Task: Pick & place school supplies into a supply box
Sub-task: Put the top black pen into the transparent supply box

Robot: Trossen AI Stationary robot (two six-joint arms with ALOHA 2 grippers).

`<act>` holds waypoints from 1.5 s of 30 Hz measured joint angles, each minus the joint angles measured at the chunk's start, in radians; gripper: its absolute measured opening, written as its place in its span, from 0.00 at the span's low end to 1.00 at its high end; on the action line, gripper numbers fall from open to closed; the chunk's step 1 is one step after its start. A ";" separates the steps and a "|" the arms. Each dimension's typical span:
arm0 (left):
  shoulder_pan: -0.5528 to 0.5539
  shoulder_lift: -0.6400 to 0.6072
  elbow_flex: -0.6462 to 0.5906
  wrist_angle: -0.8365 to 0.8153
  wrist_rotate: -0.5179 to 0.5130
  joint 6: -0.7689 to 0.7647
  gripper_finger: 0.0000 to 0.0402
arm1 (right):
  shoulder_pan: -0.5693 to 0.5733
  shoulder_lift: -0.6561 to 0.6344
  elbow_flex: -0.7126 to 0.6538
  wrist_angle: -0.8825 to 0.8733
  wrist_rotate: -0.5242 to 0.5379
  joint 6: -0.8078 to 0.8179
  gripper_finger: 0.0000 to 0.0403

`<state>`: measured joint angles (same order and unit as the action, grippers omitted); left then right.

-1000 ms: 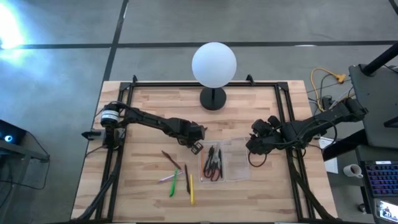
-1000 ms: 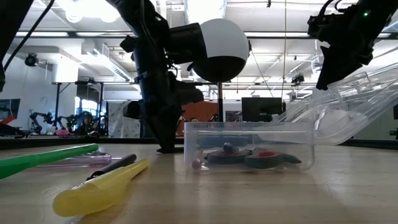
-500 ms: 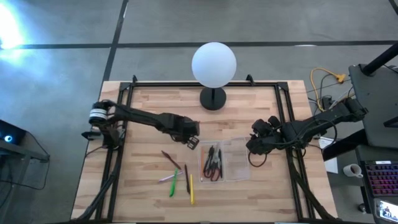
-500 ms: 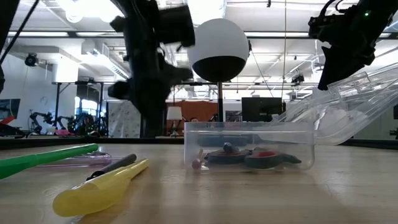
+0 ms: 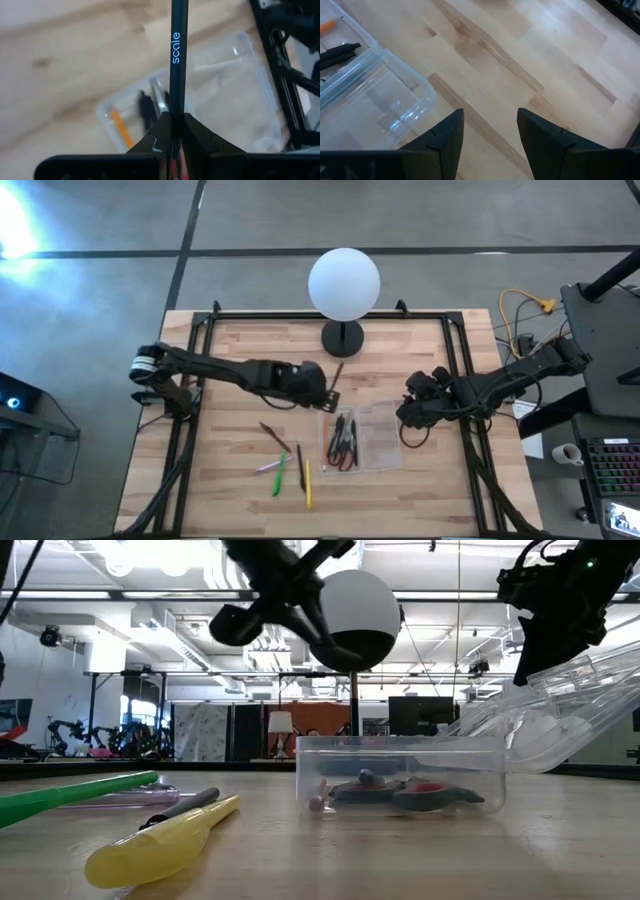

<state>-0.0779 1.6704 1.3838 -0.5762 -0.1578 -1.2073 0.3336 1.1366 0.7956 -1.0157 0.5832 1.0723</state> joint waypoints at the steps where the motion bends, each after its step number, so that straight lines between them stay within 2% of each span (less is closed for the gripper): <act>1: -0.015 0.017 0.014 0.000 0.000 -0.023 0.02 | 0.000 0.000 0.000 0.000 0.001 0.005 0.44; 8: -0.115 0.148 0.094 0.004 0.004 -0.115 0.02 | 0.000 0.000 -0.002 -0.006 -0.003 0.012 0.44; 18: -0.170 0.300 0.225 0.020 0.003 -0.185 0.02 | 0.000 0.000 -0.003 -0.018 -0.018 0.004 0.44; 40: -0.244 0.340 0.183 0.025 0.021 -0.522 0.02 | 0.000 0.000 -0.007 -0.073 -0.035 -0.007 0.44; 42: -0.245 0.353 0.180 0.033 0.023 -0.532 0.05 | 0.000 0.000 -0.008 -0.073 -0.034 -0.010 0.44; 45: -0.242 0.359 0.182 0.048 0.021 -0.540 0.17 | 0.000 0.000 -0.014 -0.073 -0.034 -0.009 0.44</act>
<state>-0.3203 2.0289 1.5657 -0.5285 -0.1364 -1.7469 0.3340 1.1366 0.7813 -1.0890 0.5494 1.0631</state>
